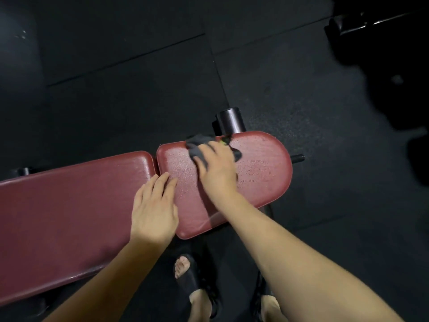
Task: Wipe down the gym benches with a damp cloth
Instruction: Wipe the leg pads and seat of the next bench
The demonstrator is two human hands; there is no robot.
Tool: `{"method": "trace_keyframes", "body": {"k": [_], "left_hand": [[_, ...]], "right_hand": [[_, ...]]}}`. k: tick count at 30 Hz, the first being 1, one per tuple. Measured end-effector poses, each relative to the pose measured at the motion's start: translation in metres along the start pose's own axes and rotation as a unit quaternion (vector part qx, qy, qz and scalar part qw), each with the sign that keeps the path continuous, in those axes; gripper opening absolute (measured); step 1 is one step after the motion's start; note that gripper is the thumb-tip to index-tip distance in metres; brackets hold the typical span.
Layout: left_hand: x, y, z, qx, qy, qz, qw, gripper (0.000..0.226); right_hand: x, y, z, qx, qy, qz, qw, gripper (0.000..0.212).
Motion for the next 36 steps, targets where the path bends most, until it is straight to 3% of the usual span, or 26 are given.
{"method": "trace_keyframes", "body": {"k": [2, 4, 9, 12, 15, 17, 21, 26, 31, 36], "left_hand": [[-0.005, -0.001, -0.003, 0.000, 0.004, 0.005, 1.000, 0.057], [-0.005, -0.001, -0.003, 0.000, 0.010, 0.008, 1.000, 0.057], [-0.003, -0.001, -0.001, 0.003, 0.013, -0.003, 1.000, 0.055], [-0.012, 0.001, -0.003, 0.002, 0.007, -0.010, 1.000, 0.055], [-0.031, 0.000, -0.010, 0.017, -0.009, -0.013, 1.000, 0.053], [-0.042, 0.001, -0.013, 0.025, -0.019, -0.011, 0.999, 0.052], [-0.054, 0.007, -0.022, 0.019, -0.023, -0.006, 1.000, 0.054], [-0.060, 0.009, -0.034, 0.003, -0.019, 0.005, 1.000, 0.059], [-0.069, 0.015, -0.045, -0.013, -0.008, 0.016, 1.000, 0.062], [-0.072, 0.020, -0.045, 0.007, -0.004, 0.021, 1.000, 0.061]], "right_hand": [[-0.004, -0.001, 0.004, -0.054, -0.086, 0.000, 0.995, 0.035], [0.028, -0.024, 0.012, -0.070, -0.109, -0.028, 0.991, 0.030], [0.112, -0.084, -0.003, 0.040, 0.067, -0.057, 0.995, 0.021], [0.076, -0.053, -0.004, 0.046, 0.080, -0.039, 0.995, 0.023], [-0.007, 0.003, 0.011, -0.023, -0.063, 0.005, 0.998, 0.025], [-0.049, 0.030, 0.026, -0.065, -0.110, 0.001, 0.992, 0.028], [-0.054, 0.027, 0.002, -0.086, -0.121, -0.013, 0.989, 0.044], [-0.034, 0.008, -0.125, -0.146, -0.218, 0.028, 0.965, 0.036], [-0.046, 0.026, -0.078, -0.102, -0.245, 0.006, 0.964, 0.033], [-0.081, 0.045, 0.002, -0.057, -0.186, -0.005, 0.981, 0.028]]}}
Point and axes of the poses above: each hand's wrist, its own z-axis towards the middle knuckle, its own y-axis out of the palm, x = y × z, the point moved 6 cm from there along z, towards the middle knuckle, and after that the axes turned 2 degrees about x, right-handed, at the moved point
